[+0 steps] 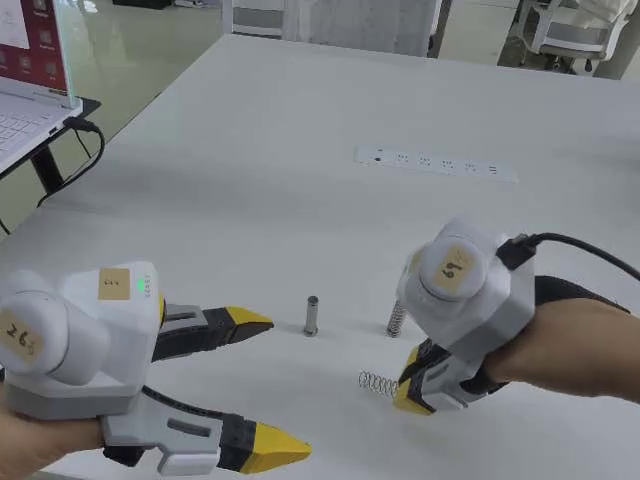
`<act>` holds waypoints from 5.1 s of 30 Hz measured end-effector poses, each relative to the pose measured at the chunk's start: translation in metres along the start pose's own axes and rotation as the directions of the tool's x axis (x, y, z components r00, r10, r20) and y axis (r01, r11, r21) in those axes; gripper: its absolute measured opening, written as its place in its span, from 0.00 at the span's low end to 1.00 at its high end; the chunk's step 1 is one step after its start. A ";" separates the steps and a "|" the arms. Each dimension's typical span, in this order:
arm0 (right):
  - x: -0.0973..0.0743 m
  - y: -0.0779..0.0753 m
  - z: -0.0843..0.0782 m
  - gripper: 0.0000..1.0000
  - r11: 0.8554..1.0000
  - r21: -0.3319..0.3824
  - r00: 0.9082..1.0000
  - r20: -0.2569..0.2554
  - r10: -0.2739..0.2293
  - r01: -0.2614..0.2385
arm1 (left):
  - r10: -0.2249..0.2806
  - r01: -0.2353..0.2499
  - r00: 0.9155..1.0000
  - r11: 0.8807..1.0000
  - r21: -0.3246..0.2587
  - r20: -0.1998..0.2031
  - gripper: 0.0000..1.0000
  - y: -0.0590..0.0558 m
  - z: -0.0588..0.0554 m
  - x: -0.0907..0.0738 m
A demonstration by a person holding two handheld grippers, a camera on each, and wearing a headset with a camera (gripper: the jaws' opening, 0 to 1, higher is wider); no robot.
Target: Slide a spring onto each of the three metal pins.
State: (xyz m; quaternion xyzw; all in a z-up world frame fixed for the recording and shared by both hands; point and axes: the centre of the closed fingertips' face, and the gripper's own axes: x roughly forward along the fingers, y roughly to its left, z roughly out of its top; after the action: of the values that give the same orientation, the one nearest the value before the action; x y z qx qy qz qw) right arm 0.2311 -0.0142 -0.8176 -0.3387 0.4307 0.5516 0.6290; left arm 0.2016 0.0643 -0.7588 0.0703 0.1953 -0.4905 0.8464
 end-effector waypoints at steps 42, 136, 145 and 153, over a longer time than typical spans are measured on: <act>-0.048 0.063 0.060 0.08 0.958 -0.240 0.977 0.104 0.186 -0.157 | -0.126 0.121 0.992 0.979 0.163 0.025 0.25 -0.025 0.021 0.014; -0.060 0.075 0.080 0.08 0.940 -0.313 0.978 0.112 0.178 -0.135 | -0.211 0.206 0.977 0.959 0.194 0.005 0.03 -0.042 0.024 0.018; -0.058 0.073 0.080 0.08 0.936 -0.327 0.982 0.087 0.168 -0.132 | -0.212 0.209 0.977 0.958 0.195 -0.003 0.03 -0.041 0.023 0.018; -0.058 0.071 0.081 0.08 0.931 -0.340 0.984 0.065 0.163 -0.132 | -0.203 0.199 0.979 0.962 0.190 0.002 0.04 -0.039 0.024 0.019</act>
State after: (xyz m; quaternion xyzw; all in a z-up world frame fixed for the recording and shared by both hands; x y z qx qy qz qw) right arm 0.1740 0.0470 -0.7292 -0.3814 0.3256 0.6772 0.5384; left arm 0.1828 0.0215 -0.7415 0.1247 0.1449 -0.5907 0.7839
